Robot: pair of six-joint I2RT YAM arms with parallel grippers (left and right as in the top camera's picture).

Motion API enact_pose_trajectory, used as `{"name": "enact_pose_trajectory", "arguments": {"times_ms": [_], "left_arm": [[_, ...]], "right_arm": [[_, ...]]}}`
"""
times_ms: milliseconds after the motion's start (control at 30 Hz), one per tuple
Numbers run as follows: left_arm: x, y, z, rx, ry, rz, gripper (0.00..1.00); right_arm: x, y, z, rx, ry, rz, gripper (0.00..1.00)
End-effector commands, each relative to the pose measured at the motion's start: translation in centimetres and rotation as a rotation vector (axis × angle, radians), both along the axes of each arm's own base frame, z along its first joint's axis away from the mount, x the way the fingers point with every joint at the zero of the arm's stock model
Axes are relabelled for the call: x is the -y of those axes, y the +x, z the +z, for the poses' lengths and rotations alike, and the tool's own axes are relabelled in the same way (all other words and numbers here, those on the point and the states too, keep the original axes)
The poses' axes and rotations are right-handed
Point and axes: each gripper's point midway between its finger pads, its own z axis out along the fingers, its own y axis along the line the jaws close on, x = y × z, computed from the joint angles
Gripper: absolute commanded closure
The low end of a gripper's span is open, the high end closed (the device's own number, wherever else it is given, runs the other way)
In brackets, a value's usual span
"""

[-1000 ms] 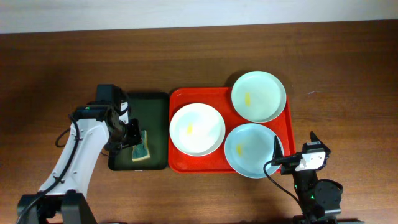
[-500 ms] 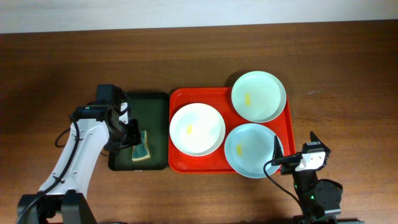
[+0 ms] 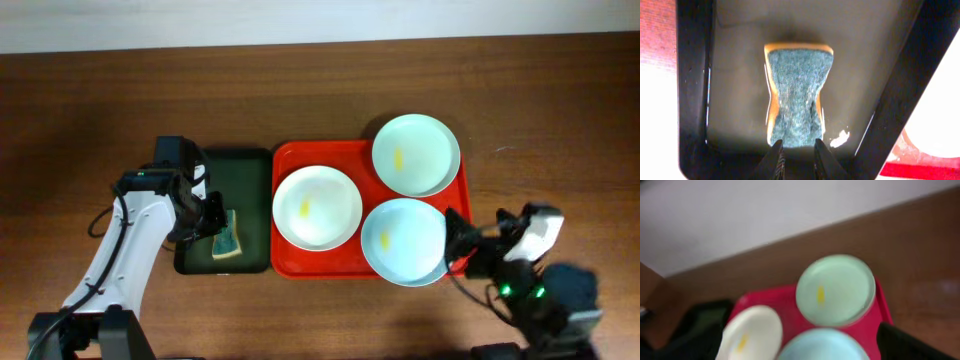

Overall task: Clean dirty plates on tray and stack at the side
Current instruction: 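Reach the right gripper to the white plate rim and grip it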

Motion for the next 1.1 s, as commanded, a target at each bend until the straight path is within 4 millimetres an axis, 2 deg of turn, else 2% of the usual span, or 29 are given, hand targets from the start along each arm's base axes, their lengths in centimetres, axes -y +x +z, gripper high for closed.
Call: {"name": "enact_pose_trajectory", "arguments": {"times_ms": [0,100,133,233,267,300,333,400,467,533,567,633,667,767,900,967,1067], "left_arm": [[0.2,-0.1,0.2,0.008,-0.004,-0.005,0.79],[0.2,-0.1,0.2,0.009,-0.004,-0.005,0.75],[0.2,-0.1,0.2,0.009,-0.004,-0.005,0.73],[0.2,0.0,0.2,0.011,-0.004,-0.005,0.7],[0.2,0.0,0.2,0.011,-0.004,-0.005,0.7],[0.2,0.0,0.2,0.012,-0.004,-0.005,0.69],[0.2,0.0,0.2,0.012,-0.004,-0.005,0.69],[0.0,0.0,0.2,0.012,0.004,-0.005,0.69],[-0.2,0.0,0.2,0.012,0.02,-0.003,0.7],[-0.2,0.0,0.2,0.012,0.02,-0.003,0.69],[-0.2,0.0,0.2,0.012,0.019,-0.002,0.69],[-0.2,0.0,0.2,0.012,0.019,-0.003,0.69],[-0.2,0.0,0.2,0.012,0.02,-0.003,0.69],[-0.3,0.0,0.1,0.01,0.022,-0.002,0.69],[-0.3,-0.3,-0.2,0.0,0.022,-0.003,0.68],[-0.3,-0.1,-0.2,0.008,0.022,-0.002,0.67],[-0.3,-0.1,-0.2,0.011,0.022,-0.002,0.67]], "right_arm": [[-0.5,1.6,4.5,-0.186,0.003,0.027,0.02],[-0.6,3.0,5.3,-0.497,-0.008,0.027,0.02],[-0.7,3.9,5.6,-0.552,-0.009,0.027,0.02],[-2.8,6.3,4.4,-0.685,0.058,0.122,0.01],[-3.6,7.5,2.8,-0.739,0.071,0.151,0.26],[-4.2,8.1,1.8,-0.763,0.044,0.183,0.41],[-5.6,8.8,-0.2,-0.811,-0.008,0.251,0.59],[-7.2,9.6,-2.7,-0.874,-0.059,0.302,0.6],[-8.2,10.7,-6.8,-0.972,-0.142,0.3,0.6],[-9.6,11.2,-9.8,-1.04,-0.167,0.329,0.57],[-10.7,11.6,-12.1,-1.083,-0.189,0.349,0.56],[-11.8,12.1,-14.7,-1.117,-0.208,0.371,0.55],[-12.5,12.3,-16.6,-1.145,-0.221,0.385,0.55],[-13.4,12.6,-20.1,-1.197,-0.237,0.398,0.55],[-13.7,12.6,-22.1,-1.229,-0.231,0.405,0.57],[-13.9,12.7,-22.3,-1.228,-0.222,0.412,0.61],[-14.5,12.2,-22.7,-1.233,-0.233,0.426,0.62]]}}
